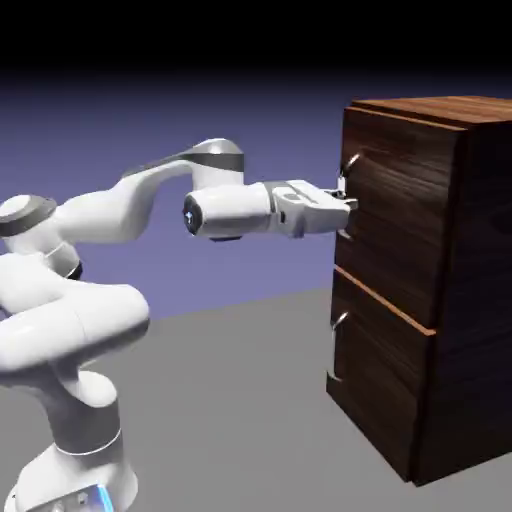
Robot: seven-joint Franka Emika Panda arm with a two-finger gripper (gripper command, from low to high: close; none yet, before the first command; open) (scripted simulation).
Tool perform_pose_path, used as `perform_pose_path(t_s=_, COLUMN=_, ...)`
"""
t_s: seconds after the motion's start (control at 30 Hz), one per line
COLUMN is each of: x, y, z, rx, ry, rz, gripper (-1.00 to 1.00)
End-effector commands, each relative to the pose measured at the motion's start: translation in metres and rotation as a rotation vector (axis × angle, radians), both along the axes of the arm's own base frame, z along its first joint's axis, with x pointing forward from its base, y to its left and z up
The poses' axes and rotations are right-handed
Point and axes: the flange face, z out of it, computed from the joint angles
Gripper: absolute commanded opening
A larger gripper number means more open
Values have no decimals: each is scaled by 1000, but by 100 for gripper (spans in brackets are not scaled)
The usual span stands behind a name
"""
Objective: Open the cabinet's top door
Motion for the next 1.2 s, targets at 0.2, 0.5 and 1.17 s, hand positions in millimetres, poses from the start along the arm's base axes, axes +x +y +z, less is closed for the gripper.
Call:
perform_pose_path(t_s=0.2, x=-39, y=-32, z=0, rx=0, ry=0, rz=186, gripper=-100)
perform_pose_path(t_s=0.5, x=-74, y=-74, z=0, rx=0, ry=0, rz=389, gripper=-100)
perform_pose_path(t_s=1.17, x=-117, y=-185, z=0, rx=0, ry=0, rz=840, gripper=-100)
